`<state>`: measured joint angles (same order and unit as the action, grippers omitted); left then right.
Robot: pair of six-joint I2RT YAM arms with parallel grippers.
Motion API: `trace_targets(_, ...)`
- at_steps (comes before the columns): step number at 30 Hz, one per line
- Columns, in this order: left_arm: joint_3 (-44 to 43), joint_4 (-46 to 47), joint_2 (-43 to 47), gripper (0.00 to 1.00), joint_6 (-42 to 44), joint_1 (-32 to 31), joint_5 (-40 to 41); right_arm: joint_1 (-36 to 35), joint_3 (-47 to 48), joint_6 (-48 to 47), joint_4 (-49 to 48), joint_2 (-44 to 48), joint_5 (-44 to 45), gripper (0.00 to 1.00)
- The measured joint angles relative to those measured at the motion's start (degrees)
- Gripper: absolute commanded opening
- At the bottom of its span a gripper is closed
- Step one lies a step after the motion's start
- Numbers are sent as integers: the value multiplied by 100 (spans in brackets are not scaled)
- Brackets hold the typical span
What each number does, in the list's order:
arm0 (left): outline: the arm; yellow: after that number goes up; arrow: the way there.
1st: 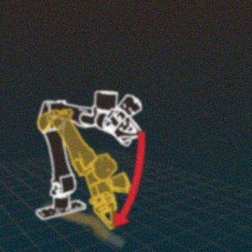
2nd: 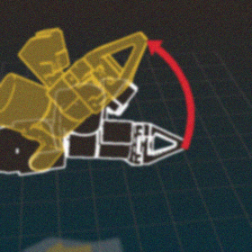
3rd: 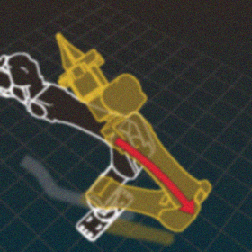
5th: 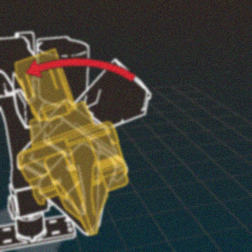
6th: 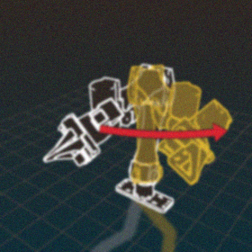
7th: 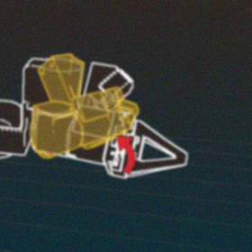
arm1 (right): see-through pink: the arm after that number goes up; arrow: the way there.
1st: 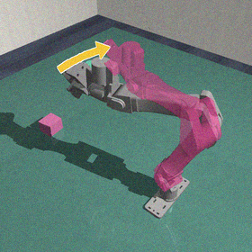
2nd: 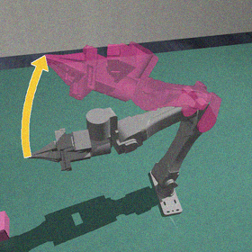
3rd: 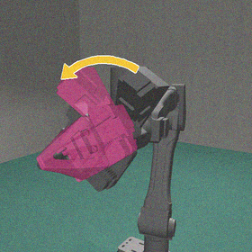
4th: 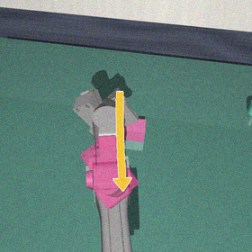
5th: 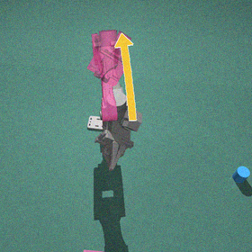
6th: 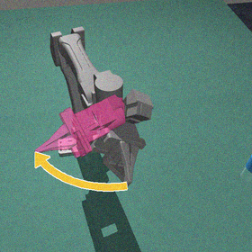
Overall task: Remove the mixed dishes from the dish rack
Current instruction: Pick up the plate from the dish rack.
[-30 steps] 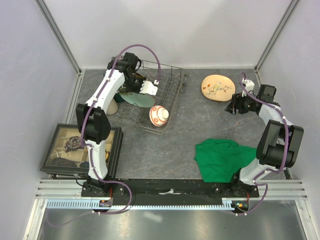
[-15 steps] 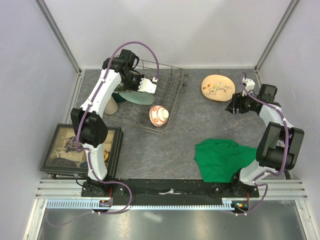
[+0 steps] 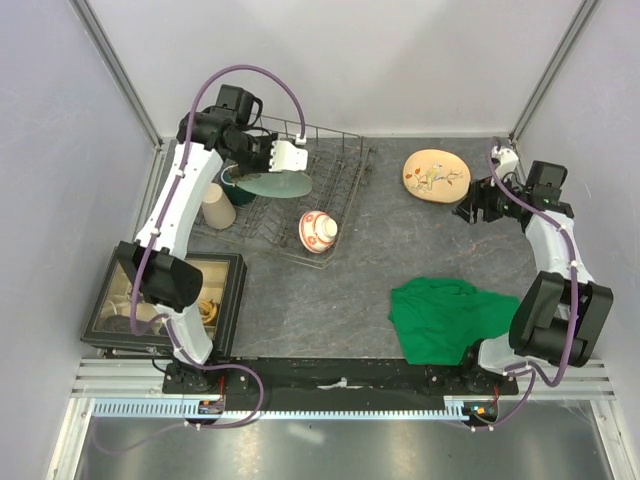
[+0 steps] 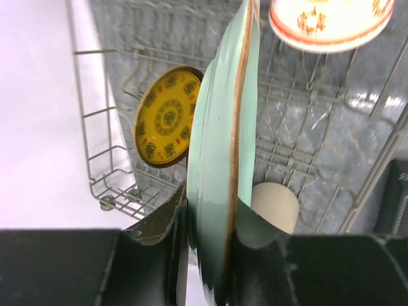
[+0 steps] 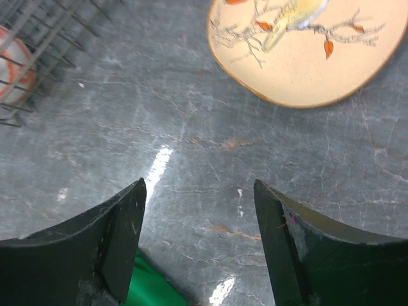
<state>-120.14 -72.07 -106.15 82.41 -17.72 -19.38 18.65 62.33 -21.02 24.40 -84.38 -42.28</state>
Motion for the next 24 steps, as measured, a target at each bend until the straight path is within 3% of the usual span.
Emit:
trace_targets(1,-2,13,96,2,-127,0,-87,-7,42,11,66,101,-61,87)
trace_targets(8,17,24,658,2,-1080,0,-994,-538,251,160,269,820,-352,97)
trace_targets(15,136,48,894,2,-2212,-37,-2225,-2098,741,577,273,1292,-417,98)
trace_targets(24,769,483,970,2,-3250,-291,-2909,-3040,1224,1071,44,1314,-463,98)
